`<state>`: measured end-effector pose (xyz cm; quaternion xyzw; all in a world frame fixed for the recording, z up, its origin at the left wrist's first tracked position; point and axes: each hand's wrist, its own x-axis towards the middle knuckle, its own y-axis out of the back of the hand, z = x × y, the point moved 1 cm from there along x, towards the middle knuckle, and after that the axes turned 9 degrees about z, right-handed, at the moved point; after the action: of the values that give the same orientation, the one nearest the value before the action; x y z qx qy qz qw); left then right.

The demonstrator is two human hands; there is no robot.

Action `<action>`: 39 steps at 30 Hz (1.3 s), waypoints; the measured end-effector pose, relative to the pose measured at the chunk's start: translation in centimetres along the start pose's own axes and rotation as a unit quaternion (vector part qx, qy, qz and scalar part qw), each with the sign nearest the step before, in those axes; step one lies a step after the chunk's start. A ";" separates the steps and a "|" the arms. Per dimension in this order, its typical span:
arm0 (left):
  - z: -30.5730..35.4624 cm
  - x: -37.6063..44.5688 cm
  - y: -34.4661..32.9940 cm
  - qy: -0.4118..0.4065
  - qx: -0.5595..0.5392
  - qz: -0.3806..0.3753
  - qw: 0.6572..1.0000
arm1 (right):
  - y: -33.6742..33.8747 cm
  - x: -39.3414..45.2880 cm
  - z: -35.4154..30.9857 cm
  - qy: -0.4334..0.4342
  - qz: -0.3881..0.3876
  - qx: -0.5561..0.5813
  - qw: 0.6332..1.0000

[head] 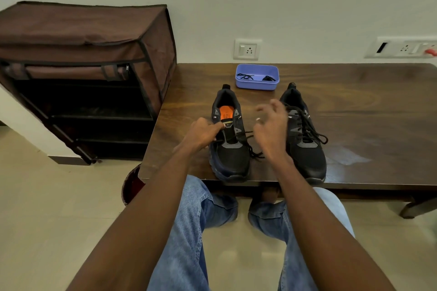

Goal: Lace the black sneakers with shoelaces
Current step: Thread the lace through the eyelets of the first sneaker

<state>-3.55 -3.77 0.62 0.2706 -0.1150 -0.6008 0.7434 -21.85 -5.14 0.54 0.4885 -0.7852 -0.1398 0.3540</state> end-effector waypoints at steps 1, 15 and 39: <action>0.0 0.0 0.0 0.000 -0.002 0.000 1.000 | -0.7 -0.5 -0.4 0.055 -0.072 -0.003 0.996; 0.0 0.1 0.0 0.009 0.003 -0.003 1.000 | -1.1 -0.5 -0.5 -0.113 -0.066 0.053 0.990; -0.4 0.5 -0.3 0.006 0.018 -0.002 1.000 | -2.5 -1.2 -0.3 -0.208 -0.138 0.117 0.961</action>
<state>-3.48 -4.15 0.06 0.2879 -0.1211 -0.5989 0.7374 -19.61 -5.26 -1.14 0.5902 -0.7774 -0.1927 0.1003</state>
